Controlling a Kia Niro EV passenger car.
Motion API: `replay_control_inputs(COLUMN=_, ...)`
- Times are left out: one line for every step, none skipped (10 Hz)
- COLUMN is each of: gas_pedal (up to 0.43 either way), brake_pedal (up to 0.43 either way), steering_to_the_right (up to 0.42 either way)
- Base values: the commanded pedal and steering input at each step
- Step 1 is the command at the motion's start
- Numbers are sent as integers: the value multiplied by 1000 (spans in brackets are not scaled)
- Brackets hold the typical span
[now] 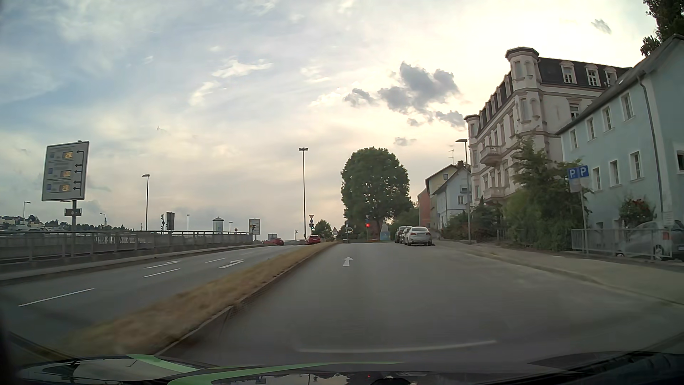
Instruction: Follow the waypoints while adhering to traffic rules and regulations
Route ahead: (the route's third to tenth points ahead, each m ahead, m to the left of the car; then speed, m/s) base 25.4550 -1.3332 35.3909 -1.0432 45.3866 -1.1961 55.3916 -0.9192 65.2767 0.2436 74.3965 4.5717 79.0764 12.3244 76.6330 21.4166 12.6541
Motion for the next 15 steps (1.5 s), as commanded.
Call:
replay_control_inputs(gas_pedal=0, brake_pedal=0, steering_to_the_right=6)
replay_control_inputs(gas_pedal=0, brake_pedal=0, steering_to_the_right=4)
replay_control_inputs(gas_pedal=0, brake_pedal=0, steering_to_the_right=3)
replay_control_inputs(gas_pedal=0, brake_pedal=0, steering_to_the_right=2)
replay_control_inputs(gas_pedal=0, brake_pedal=0, steering_to_the_right=2)
replay_control_inputs(gas_pedal=0, brake_pedal=0, steering_to_the_right=2)
replay_control_inputs(gas_pedal=0, brake_pedal=0, steering_to_the_right=2)
replay_control_inputs(gas_pedal=0, brake_pedal=0, steering_to_the_right=1)
replay_control_inputs(gas_pedal=0, brake_pedal=6, steering_to_the_right=1)
replay_control_inputs(gas_pedal=0, brake_pedal=12, steering_to_the_right=1)
replay_control_inputs(gas_pedal=0, brake_pedal=43, steering_to_the_right=1)
replay_control_inputs(gas_pedal=0, brake_pedal=79, steering_to_the_right=1)
replay_control_inputs(gas_pedal=0, brake_pedal=91, steering_to_the_right=1)
replay_control_inputs(gas_pedal=0, brake_pedal=98, steering_to_the_right=1)
replay_control_inputs(gas_pedal=0, brake_pedal=122, steering_to_the_right=1)
